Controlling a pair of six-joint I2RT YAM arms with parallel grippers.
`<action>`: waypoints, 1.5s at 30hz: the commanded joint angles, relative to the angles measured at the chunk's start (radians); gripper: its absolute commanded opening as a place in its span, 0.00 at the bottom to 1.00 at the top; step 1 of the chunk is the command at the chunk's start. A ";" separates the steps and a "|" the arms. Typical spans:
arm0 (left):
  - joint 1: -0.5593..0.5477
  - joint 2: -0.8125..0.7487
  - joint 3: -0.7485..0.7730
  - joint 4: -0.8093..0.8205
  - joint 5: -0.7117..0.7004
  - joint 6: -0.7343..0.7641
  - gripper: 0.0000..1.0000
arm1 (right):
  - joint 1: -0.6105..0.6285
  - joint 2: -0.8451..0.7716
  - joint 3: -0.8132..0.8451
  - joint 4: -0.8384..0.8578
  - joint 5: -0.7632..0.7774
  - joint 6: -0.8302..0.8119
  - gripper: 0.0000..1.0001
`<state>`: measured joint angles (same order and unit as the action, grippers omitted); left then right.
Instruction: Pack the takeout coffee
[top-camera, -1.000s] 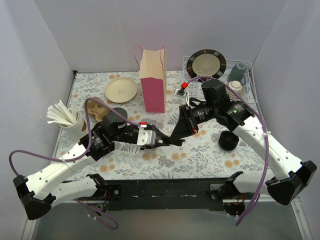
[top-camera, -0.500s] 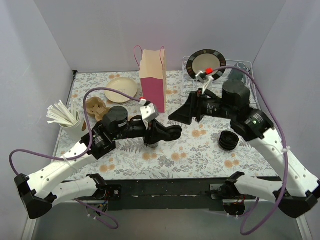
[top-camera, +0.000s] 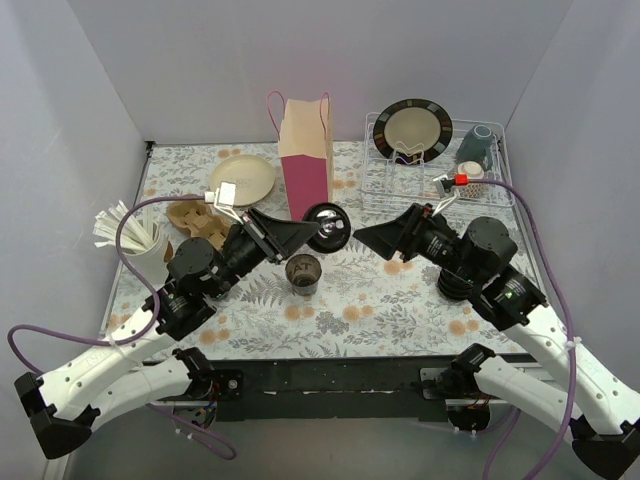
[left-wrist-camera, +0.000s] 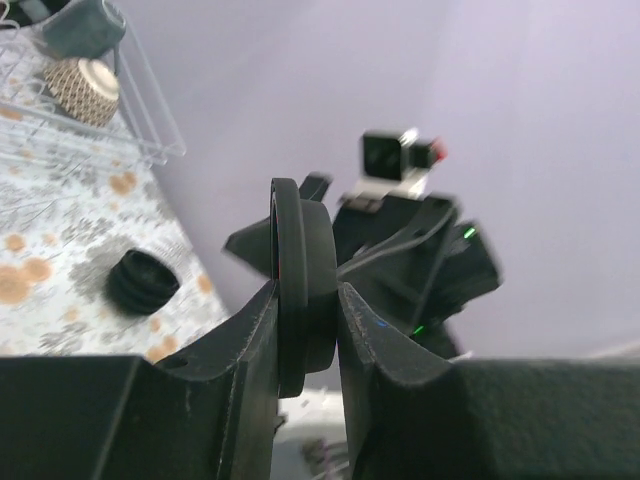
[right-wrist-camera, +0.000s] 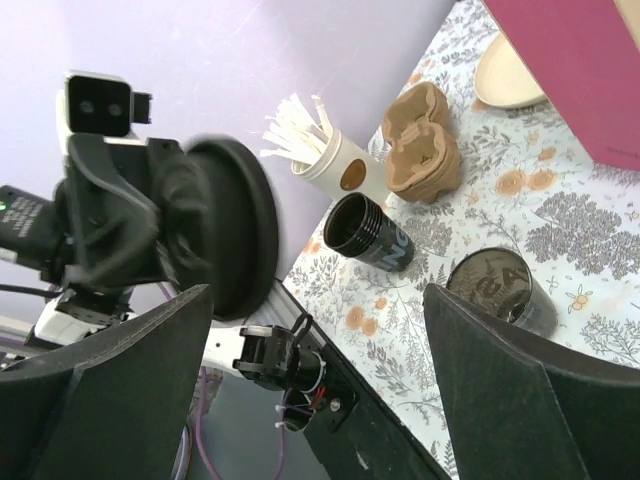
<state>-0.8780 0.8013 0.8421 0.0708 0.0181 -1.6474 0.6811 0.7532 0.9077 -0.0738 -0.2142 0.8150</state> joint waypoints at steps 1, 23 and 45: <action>0.004 0.004 -0.006 0.191 -0.204 -0.238 0.20 | 0.001 -0.011 -0.059 0.241 0.015 0.110 0.93; 0.005 0.110 -0.032 0.325 -0.173 -0.287 0.23 | 0.012 0.130 -0.125 0.612 -0.013 0.289 0.74; 0.005 0.003 -0.054 -0.006 -0.254 -0.176 0.86 | 0.014 0.083 -0.124 0.487 0.088 0.247 0.21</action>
<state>-0.8734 0.8688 0.7734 0.2214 -0.1612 -1.9148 0.6941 0.8833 0.7784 0.4374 -0.2070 1.1145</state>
